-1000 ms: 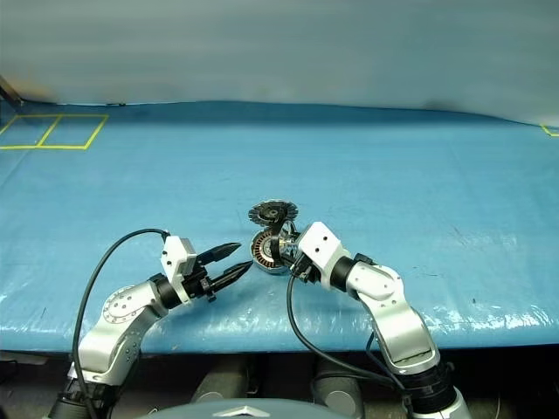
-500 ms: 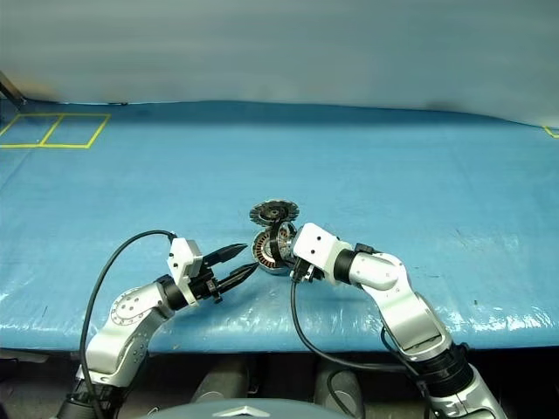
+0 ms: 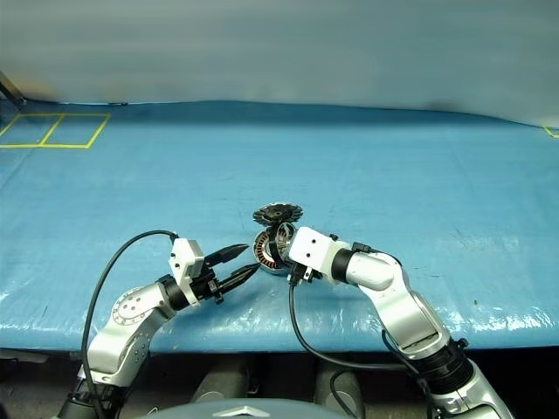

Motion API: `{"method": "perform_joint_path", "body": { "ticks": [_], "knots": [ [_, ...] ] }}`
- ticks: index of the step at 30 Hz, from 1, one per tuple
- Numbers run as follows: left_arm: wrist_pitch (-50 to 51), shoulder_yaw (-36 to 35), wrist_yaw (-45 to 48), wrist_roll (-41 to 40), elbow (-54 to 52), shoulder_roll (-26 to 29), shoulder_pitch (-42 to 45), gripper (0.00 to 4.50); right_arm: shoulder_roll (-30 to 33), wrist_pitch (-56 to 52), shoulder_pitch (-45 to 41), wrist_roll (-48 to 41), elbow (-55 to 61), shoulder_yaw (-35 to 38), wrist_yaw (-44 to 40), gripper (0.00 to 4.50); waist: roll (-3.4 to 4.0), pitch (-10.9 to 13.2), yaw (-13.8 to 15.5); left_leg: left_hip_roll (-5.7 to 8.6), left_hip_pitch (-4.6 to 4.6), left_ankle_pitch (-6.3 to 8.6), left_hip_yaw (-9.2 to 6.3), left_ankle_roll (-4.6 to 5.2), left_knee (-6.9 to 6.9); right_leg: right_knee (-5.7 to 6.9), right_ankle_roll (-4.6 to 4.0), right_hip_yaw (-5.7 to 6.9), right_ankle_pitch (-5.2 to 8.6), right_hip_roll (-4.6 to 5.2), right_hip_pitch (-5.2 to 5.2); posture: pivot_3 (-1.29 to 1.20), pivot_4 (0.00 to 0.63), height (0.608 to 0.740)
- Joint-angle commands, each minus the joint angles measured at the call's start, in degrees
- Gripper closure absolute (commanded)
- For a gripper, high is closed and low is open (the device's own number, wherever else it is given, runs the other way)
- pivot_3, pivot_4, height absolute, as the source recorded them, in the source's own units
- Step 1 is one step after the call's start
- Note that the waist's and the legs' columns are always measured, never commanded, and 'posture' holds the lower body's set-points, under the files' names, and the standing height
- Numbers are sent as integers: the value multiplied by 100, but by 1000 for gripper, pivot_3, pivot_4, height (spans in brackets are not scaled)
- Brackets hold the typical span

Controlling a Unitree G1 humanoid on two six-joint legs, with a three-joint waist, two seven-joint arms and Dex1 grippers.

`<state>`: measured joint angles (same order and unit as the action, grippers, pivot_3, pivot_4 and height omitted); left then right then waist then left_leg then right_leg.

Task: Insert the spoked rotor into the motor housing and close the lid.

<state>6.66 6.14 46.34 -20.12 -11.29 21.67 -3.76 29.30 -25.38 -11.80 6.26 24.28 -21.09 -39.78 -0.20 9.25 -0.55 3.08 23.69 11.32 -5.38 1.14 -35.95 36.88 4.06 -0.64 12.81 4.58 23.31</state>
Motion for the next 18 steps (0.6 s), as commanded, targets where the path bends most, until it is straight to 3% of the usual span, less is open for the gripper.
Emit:
{"method": "perform_joint_path", "body": {
  "ticks": [1,4,17,18],
  "knots": [
    [-104,34,26,22,-79,-1,43,1909,47,120,-26,82,16,5,33,1686,0,0,0,0,0,0,0,0,0,0,0,0,0,0,0,0,150,740],
    [-96,33,20,19,-83,-3,44,1909,103,1,-6,1,133,7,-103,746,0,0,-1,0,1,0,0,0,0,0,0,0,0,0,0,0,150,740],
    [-49,-10,3,-22,-98,6,59,1909,23,-33,115,-423,297,329,-96,746,0,0,-4,0,1,0,1,0,0,0,0,-1,0,0,-2,0,150,740],
    [-45,-16,-2,-27,-103,4,64,1909,-19,-22,122,-472,301,357,-85,921,0,0,-5,-1,1,0,0,0,0,0,0,-1,0,0,-2,0,150,740]
  ]
}}
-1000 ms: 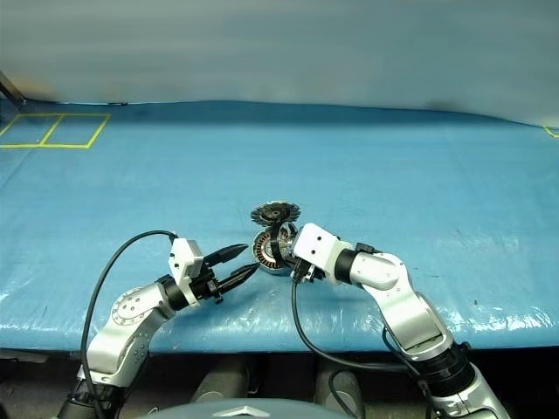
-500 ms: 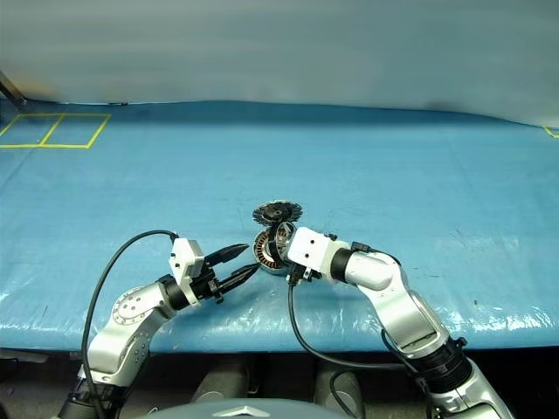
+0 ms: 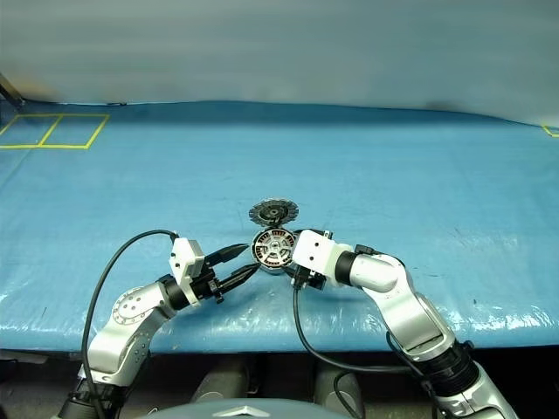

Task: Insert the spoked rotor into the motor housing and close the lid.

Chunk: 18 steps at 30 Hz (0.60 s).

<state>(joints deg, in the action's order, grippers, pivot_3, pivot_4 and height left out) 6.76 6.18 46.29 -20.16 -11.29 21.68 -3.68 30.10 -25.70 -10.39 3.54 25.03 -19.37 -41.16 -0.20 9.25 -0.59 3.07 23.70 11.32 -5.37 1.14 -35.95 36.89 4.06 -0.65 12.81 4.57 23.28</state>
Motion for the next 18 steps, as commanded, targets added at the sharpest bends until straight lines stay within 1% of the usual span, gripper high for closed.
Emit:
{"method": "perform_joint_path", "body": {
  "ticks": [1,2,6,11,12,14,18],
  "knots": [
    [-52,-26,-8,-27,-106,-3,63,1909,-162,11,-8,-257,223,216,84,1130,0,0,-1,-1,0,0,0,0,0,0,0,0,0,-1,0,0,150,740],
    [-60,-32,-26,-19,-103,-10,72,1909,-252,-38,4,-321,205,247,138,1361,0,0,0,-1,0,0,-1,0,0,1,0,0,0,-1,-2,0,150,740],
    [-74,-53,-60,-18,-89,-22,87,1909,-553,-153,6,-353,-12,213,373,2696,0,0,0,0,0,0,-1,0,0,0,0,0,0,-1,1,0,150,740],
    [-54,-68,-87,-37,-112,-6,82,1909,-1250,-204,-22,-628,-498,266,730,4335,0,0,-5,-3,-2,0,-1,0,1,2,-4,-1,-2,-4,3,0,150,740],
    [-48,-70,-91,-39,-118,-1,78,1909,-1345,-213,-61,-643,-623,262,771,4449,0,0,-4,-3,-2,0,-1,0,1,3,-11,-1,-6,-5,4,0,150,740],
    [-36,-71,-95,-47,-131,8,69,1909,-1493,-197,-138,-647,-836,257,856,4449,0,0,-5,-2,-2,0,0,0,1,2,-24,-2,-15,-4,4,0,150,740],
    [-8,-57,-121,-51,-196,15,37,1909,-1673,-100,-320,-594,-1128,209,1024,4449,1,0,-6,-1,-2,-1,2,0,0,3,-23,-2,-16,-5,5,0,150,740]
  ]
}}
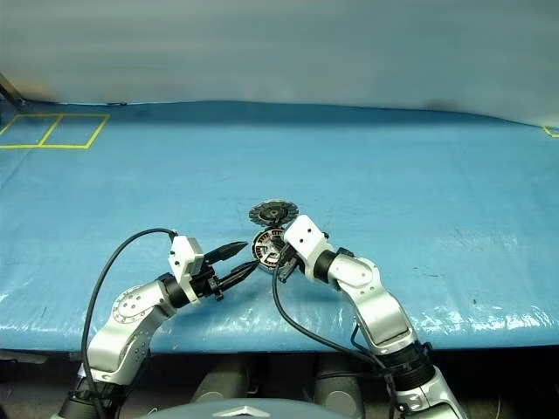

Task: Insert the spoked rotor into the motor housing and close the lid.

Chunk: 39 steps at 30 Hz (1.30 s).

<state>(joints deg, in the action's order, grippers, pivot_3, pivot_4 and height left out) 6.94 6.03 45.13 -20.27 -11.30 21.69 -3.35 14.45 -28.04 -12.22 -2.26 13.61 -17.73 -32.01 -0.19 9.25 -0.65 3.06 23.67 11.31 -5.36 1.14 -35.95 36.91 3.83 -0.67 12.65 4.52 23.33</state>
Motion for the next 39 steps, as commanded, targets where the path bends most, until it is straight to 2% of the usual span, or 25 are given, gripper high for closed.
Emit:
{"method": "perform_joint_path", "body": {
  "ticks": [1,6,10,18,22,28,30,34,39],
  "knots": [
    [-24,-39,-11,-38,-205,17,-2,1909,-145,153,-161,-48,-33,62,120,4449,0,0,-1,0,0,0,0,0,0,1,-1,0,-1,-1,1,0,150,740],
    [-30,-15,-30,-14,-219,13,-44,1909,-196,108,-251,64,-417,20,265,4449,0,0,-4,-3,0,0,1,0,3,1,-3,0,-2,-5,2,0,150,740],
    [-32,9,-41,-10,-233,-7,-53,1909,133,274,-235,628,-737,-455,277,4449,1,-2,-6,-2,-6,0,4,0,2,1,-4,-2,-2,-5,-2,0,150,740],
    [-34,28,-44,-9,-222,-28,-40,1909,293,532,-152,1069,-855,-738,342,4449,-2,-15,-4,-9,-31,0,5,-1,1,-1,18,-1,13,-7,-32,0,150,740],
    [-33,37,-37,-6,-204,-33,-11,1909,129,768,-91,824,-721,-543,306,4449,-3,-15,-2,-9,-41,0,3,-2,1,-2,17,0,15,-6,-44,0,150,740],
    [-27,20,-25,-30,-197,-33,29,1909,-378,988,-60,70,-397,241,434,4449,0,-11,-27,-11,-15,-1,4,-2,6,1,15,-3,14,-9,-38,0,150,740],
    [-1,-20,-34,-70,-213,-29,22,1909,-427,806,-5,-382,-94,460,216,4449,0,-11,-18,-12,-11,-1,2,-3,6,1,10,-2,10,-11,-34,0,150,740],
    [89,-91,-14,-158,-271,16,-24,1909,-190,411,182,-879,517,556,-144,4449,0,-11,-3,-10,-10,0,0,0,8,-4,8,-1,9,-9,-35,0,150,740],
    [122,-303,-191,-158,-193,9,3,1909,607,105,775,-856,1021,317,-524,4449,-1,-10,6,-10,-9,1,-3,0,6,-7,14,3,16,-5,-13,0,150,740]
  ]
}}
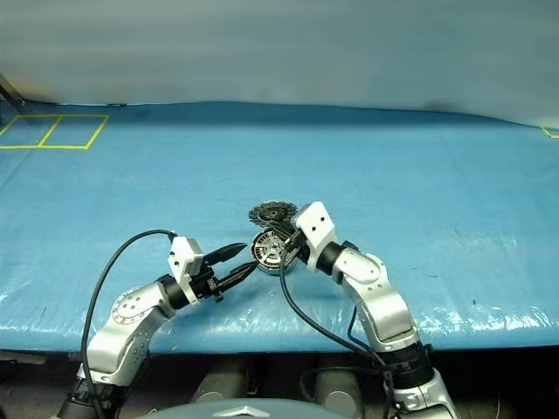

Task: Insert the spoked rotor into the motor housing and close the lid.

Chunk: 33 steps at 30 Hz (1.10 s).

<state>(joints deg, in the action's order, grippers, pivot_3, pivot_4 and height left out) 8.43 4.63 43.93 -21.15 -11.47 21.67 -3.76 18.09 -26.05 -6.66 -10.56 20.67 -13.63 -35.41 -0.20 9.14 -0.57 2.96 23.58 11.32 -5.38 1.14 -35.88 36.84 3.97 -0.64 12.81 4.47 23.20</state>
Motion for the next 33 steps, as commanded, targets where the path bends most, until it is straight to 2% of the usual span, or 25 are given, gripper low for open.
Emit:
{"method": "perform_joint_path", "body": {
  "ticks": [1,7,11,14,22,23,25,30,33],
  "knots": [
    [-23,-176,-80,-69,-169,14,49,1909,323,-80,311,-8,335,-121,-185,4449,0,0,-5,0,3,0,2,0,0,0,0,-1,0,1,4,0,150,740],
    [-9,-257,-110,-59,-105,23,104,1909,341,-187,655,-114,467,-102,12,4449,0,0,-13,-15,8,-1,20,-2,0,8,-2,-6,-2,-3,9,0,150,740],
    [-61,-365,-167,-27,123,28,292,1909,736,-211,900,351,344,-517,9,4449,-5,1,14,-12,10,0,19,-1,-1,0,-2,-1,-2,0,16,0,150,740],
    [-140,-448,-190,57,378,61,547,1909,731,-75,1072,479,207,-505,217,4449,-7,1,19,-9,10,0,20,-1,-4,1,0,-2,-3,0,17,0,150,740],
    [-12,-721,-98,-63,1503,36,2054,1909,549,71,1269,412,304,-370,380,4449,-12,3,19,-10,9,-2,18,-2,-11,6,9,2,-8,-3,11,0,150,740],
    [-1,-742,-75,-78,1634,20,2212,2299,543,76,1278,414,304,-364,387,4500,-13,3,18,-9,10,-2,19,-2,-12,4,12,2,-10,-4,11,0,150,740],
    [-3,-786,-30,-117,1904,-21,2504,2803,525,94,1310,405,304,-345,401,4500,-13,3,5,-7,10,-2,21,-1,-12,4,37,0,-24,-4,1,0,150,740],
    [-444,-516,272,260,3118,-144,3393,4471,414,209,1489,404,293,-232,582,4500,-15,4,1,-8,8,-2,16,0,-9,1,47,3,-30,-11,-21,0,150,740],
    [-617,-292,726,383,3708,-278,3881,4471,411,221,1608,374,363,-173,592,4500,-17,5,1,-7,8,-2,18,0,-11,0,49,2,-31,-10,-25,0,150,740]
  ]
}}
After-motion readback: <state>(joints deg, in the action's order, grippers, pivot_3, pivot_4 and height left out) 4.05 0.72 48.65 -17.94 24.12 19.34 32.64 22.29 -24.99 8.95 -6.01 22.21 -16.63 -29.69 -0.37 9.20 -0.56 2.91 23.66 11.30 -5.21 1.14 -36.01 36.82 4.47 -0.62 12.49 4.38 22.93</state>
